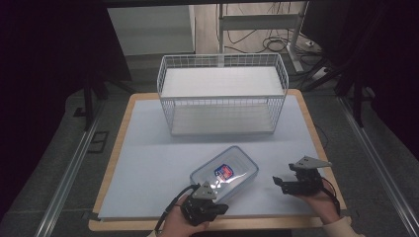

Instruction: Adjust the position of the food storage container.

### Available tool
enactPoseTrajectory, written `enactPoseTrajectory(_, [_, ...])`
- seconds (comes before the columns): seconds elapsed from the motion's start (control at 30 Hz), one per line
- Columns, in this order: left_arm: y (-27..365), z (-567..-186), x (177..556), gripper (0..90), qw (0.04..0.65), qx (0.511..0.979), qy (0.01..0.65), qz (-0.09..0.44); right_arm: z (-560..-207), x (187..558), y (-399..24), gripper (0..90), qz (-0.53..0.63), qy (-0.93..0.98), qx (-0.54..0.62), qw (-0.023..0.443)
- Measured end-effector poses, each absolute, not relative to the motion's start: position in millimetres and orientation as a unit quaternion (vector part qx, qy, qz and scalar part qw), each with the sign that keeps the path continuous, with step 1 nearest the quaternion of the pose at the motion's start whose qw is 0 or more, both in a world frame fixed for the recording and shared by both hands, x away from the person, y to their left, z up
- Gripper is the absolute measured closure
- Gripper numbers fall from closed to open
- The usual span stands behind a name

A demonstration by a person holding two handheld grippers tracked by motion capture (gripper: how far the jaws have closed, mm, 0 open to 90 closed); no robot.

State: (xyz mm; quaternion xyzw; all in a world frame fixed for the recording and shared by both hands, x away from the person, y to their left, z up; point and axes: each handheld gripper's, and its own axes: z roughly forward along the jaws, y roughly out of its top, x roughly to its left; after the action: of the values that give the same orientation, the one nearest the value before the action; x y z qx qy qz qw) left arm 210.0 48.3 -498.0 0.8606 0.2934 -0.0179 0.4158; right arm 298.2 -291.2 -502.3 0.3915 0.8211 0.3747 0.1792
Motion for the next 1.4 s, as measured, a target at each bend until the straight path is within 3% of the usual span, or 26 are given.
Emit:
enactPoseTrajectory(0.4, [50, -506, 212, 90.0, 0.387, 0.873, 0.296, 0.001, -502, 298, -292, 19.4, 0.375, 0.821, 0.391, 0.181])
enactPoseTrajectory(1.4, [112, -513, 261, 90.0, 0.397, 0.833, 0.386, 0.005, -503, 298, -292, 19.4, 0.369, 0.824, 0.390, 0.183])
